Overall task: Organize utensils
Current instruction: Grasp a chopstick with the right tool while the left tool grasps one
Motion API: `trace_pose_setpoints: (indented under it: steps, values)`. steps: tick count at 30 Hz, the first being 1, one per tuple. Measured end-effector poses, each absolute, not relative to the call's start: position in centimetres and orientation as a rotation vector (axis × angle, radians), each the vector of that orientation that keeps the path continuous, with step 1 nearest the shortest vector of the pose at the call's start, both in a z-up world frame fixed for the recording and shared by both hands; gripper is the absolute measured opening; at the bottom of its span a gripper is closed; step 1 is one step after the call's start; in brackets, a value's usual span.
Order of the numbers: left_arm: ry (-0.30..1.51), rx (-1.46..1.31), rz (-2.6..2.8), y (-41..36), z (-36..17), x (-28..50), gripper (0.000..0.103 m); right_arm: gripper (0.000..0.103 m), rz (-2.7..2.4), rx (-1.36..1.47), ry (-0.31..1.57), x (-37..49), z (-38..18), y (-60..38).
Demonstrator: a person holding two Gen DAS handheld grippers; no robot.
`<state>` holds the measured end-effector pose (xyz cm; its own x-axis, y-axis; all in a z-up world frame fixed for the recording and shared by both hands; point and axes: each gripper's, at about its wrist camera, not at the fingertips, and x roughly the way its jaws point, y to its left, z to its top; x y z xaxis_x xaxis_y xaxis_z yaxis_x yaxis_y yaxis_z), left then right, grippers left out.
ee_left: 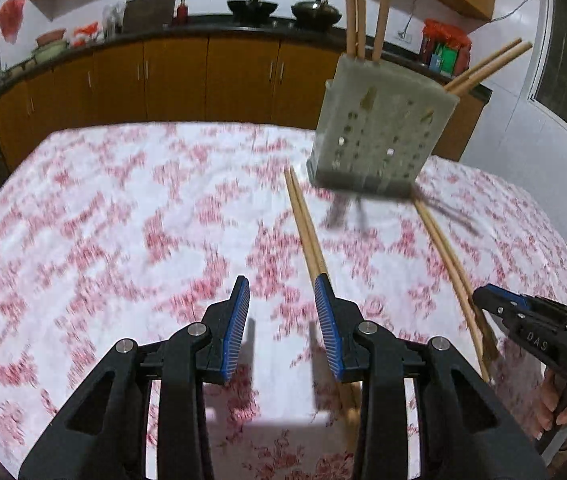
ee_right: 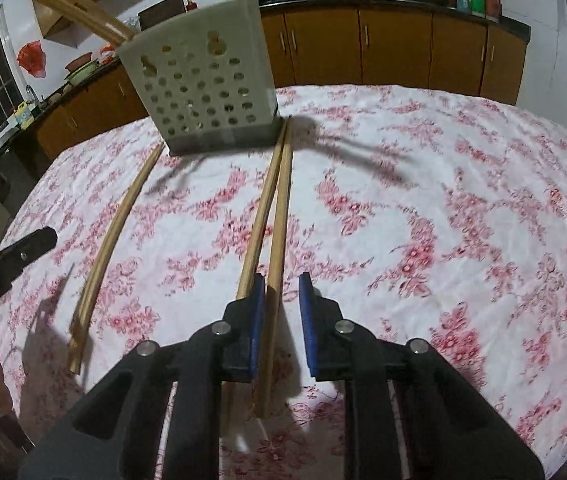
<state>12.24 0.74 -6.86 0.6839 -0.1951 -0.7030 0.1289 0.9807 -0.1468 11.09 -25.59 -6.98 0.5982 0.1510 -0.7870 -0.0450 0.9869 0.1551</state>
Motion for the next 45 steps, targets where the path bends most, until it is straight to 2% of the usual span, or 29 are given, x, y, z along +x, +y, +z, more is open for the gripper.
trace_pose_setpoints:
  steps: [3, 5, 6, 13, 22, 36, 40, 45]
  values:
    - [0.815, -0.096, -0.188, 0.8, -7.5, 12.1, 0.035, 0.016, 0.11, 0.104, 0.917, 11.2, -7.0, -25.5]
    - [0.825, -0.102, -0.198, 0.7, -7.8, 12.0, 0.034, 0.009, 0.101, 0.086, 0.916, 11.4, -7.0, -25.4]
    - [0.829, -0.104, -0.203, 0.6, -7.9, 12.1, 0.034, 0.009, 0.095, 0.077, 0.914, 11.5, -7.0, -25.4]
    - [0.852, -0.098, -0.245, 0.0, -8.6, 11.9, 0.025, 0.008, 0.047, 0.099, 0.912, 12.1, -7.1, -26.5]
    - [0.886, -0.057, -0.287, -1.3, -9.2, 11.8, 0.02, 0.009, 0.047, 0.089, 0.912, 12.1, -7.1, -26.5]
    - [0.9, -0.019, -0.234, -1.8, -9.6, 12.6, 0.018, 0.009, 0.037, 0.078, 0.909, 12.0, -7.1, -26.7]
    - [0.894, -0.01, -0.208, -1.6, -9.6, 13.4, 0.008, 0.009, 0.049, 0.076, 0.905, 11.9, -7.1, -26.4]
    - [0.892, -0.012, -0.161, 0.0, -9.5, 14.9, 0.008, 0.009, 0.03, 0.062, 0.897, 12.5, -7.1, -26.5]
